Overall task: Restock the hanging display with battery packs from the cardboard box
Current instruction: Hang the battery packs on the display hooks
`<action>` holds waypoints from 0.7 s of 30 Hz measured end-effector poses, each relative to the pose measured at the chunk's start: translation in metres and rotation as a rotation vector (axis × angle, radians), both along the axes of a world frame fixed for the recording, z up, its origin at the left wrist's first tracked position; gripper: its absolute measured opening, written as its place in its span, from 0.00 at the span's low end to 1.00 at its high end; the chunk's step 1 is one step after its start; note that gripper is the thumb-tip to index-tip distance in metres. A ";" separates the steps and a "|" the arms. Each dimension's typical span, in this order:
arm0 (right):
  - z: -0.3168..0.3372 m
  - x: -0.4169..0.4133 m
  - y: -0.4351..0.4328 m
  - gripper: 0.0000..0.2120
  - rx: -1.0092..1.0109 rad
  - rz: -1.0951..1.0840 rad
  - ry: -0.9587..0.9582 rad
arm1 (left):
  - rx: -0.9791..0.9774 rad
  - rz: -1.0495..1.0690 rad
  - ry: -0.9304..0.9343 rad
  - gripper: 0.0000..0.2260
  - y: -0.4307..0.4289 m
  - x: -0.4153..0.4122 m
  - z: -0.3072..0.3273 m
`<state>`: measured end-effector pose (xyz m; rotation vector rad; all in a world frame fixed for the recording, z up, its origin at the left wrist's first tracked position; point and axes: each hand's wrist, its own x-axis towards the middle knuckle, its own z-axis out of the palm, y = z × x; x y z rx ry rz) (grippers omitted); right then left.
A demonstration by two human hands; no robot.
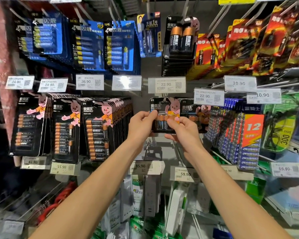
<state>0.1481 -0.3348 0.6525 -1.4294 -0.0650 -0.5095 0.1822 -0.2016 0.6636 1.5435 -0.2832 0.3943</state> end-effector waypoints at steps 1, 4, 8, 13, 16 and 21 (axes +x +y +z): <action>-0.001 0.001 0.000 0.03 -0.007 -0.004 0.011 | 0.004 0.000 0.004 0.14 0.000 0.001 0.000; -0.003 0.001 0.000 0.05 -0.033 -0.013 0.032 | -0.001 -0.004 0.025 0.15 -0.001 0.003 -0.001; -0.007 0.000 0.000 0.03 -0.066 -0.048 0.043 | -0.010 -0.016 0.049 0.13 -0.002 0.008 -0.005; -0.014 0.000 -0.001 0.05 -0.120 -0.078 0.028 | -0.008 -0.023 0.045 0.13 0.000 0.010 -0.011; -0.017 0.000 0.000 0.05 -0.172 -0.093 0.018 | -0.018 -0.028 0.044 0.15 -0.001 0.009 -0.013; -0.023 0.002 -0.001 0.10 -0.205 -0.102 0.039 | -0.022 -0.052 0.050 0.21 -0.002 0.010 -0.016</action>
